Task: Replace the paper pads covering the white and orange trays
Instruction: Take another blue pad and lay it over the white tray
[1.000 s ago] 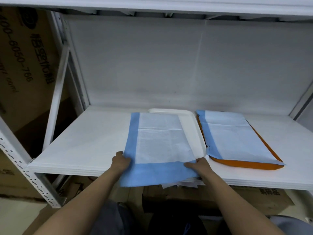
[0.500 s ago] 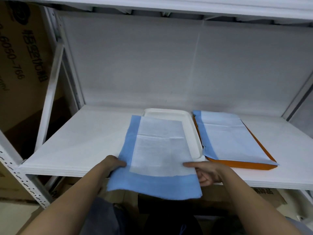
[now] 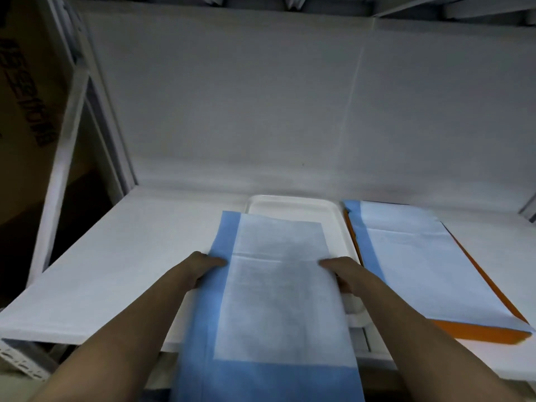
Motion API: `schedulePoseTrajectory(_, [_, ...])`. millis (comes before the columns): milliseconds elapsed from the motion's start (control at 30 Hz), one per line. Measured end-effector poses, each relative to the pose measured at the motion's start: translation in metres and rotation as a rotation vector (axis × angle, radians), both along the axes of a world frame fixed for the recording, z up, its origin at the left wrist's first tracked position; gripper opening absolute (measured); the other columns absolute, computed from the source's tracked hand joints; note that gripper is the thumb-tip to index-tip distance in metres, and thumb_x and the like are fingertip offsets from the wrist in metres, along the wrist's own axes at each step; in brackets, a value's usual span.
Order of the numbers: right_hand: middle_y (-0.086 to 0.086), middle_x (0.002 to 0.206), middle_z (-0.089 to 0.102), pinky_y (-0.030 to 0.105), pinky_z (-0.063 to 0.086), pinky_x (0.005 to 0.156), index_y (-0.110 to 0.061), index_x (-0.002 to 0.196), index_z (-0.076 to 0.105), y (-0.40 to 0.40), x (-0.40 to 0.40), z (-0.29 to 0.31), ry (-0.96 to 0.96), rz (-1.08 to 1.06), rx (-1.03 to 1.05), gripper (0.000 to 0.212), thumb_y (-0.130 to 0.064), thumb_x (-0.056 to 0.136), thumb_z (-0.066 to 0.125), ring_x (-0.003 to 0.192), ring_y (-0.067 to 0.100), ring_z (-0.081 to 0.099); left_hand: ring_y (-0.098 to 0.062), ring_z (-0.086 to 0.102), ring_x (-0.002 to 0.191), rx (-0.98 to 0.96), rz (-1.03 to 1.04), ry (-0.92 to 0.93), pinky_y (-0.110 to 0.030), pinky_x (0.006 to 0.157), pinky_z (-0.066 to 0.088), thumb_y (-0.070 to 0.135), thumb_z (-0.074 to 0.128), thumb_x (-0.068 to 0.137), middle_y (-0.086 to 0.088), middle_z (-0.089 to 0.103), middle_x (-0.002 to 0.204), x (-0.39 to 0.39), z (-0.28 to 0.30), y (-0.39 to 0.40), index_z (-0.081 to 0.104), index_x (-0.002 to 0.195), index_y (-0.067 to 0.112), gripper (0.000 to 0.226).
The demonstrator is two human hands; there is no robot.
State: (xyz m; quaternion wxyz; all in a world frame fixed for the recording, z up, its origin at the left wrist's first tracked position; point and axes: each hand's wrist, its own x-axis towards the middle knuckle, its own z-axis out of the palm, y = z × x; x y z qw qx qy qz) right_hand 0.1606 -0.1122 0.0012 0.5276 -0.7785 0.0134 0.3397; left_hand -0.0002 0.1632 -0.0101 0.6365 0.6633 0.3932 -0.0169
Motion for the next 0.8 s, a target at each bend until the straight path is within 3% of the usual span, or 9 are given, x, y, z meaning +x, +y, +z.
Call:
schedulePoseTrajectory(133, [0.024,0.111,0.065,0.043,0.054,0.08,0.007,0.119,0.059,0.022,0.032,-0.014,0.02,-0.061,0.105,0.046,-0.019,0.083,0.071,0.095,0.036,0.064,-0.032,0.062,0.092,-0.002,0.072,0.005,-0.035,0.077,0.049,0.02,0.076,0.079,-0.019,0.066,0.112,0.033,-0.009,0.013,0.06,0.115,-0.003,0.046])
schedulePoseTrajectory(267, [0.017,0.099,0.067,0.034,0.055,0.065,0.001,0.114,0.059,0.027,0.037,-0.008,-0.002,-0.051,0.263,0.028,-0.007,0.087,0.063,0.083,0.03,0.065,-0.032,0.063,0.088,0.012,0.06,-0.023,-0.034,0.076,0.051,0.013,0.074,0.08,-0.02,0.066,0.109,0.045,-0.012,0.02,0.062,0.112,-0.004,0.039])
schedulePoseTrajectory(400, [0.012,0.096,0.072,0.033,0.055,0.069,-0.004,0.111,0.061,0.016,0.033,0.009,-0.001,-0.018,0.382,0.038,-0.005,0.073,0.069,0.084,0.027,0.068,-0.028,0.065,0.083,0.049,0.062,-0.094,-0.033,0.07,0.053,0.014,0.072,0.082,-0.016,0.068,0.104,0.033,-0.005,0.019,0.064,0.095,0.006,0.018])
schedulePoseTrajectory(500, [0.008,0.087,0.074,0.029,0.057,0.068,-0.008,0.099,0.067,0.007,0.029,0.027,0.027,0.015,0.445,0.016,-0.008,0.084,0.062,0.077,0.021,0.071,-0.032,0.067,0.095,-0.037,0.025,-0.21,-0.039,0.082,0.054,0.018,0.074,0.08,-0.017,0.069,0.11,0.02,0.011,0.019,0.062,0.108,0.004,0.033])
schedulePoseTrajectory(600, [0.007,0.103,0.073,0.028,0.057,0.069,-0.013,0.11,0.066,0.003,0.019,0.06,0.003,0.05,0.46,0.024,-0.023,0.088,0.064,0.088,0.02,0.071,-0.029,0.067,0.1,-0.094,-0.032,-0.29,-0.036,0.079,0.054,0.028,0.076,0.07,-0.013,0.069,0.113,0.006,0.04,0.016,0.06,0.118,0.006,0.055])
schedulePoseTrajectory(733, [0.009,0.115,0.069,0.031,0.056,0.079,-0.01,0.122,0.06,-0.006,0.005,0.098,-0.104,0.063,0.546,0.034,-0.026,0.093,0.058,0.103,0.024,0.067,-0.026,0.066,0.106,-0.149,-0.17,-0.395,-0.037,0.088,0.055,0.026,0.066,0.087,-0.008,0.069,0.116,-0.007,0.081,0.008,0.063,0.119,0.012,0.035])
schedulePoseTrajectory(800, [0.011,0.116,0.068,0.034,0.056,0.083,-0.008,0.122,0.061,-0.016,-0.003,0.111,-0.113,0.095,0.604,0.033,-0.024,0.093,0.056,0.107,0.027,0.066,-0.022,0.069,0.1,-0.139,-0.149,-0.465,-0.034,0.085,0.057,0.023,0.061,0.09,-0.009,0.07,0.114,-0.01,0.099,0.005,0.064,0.117,0.011,0.03])
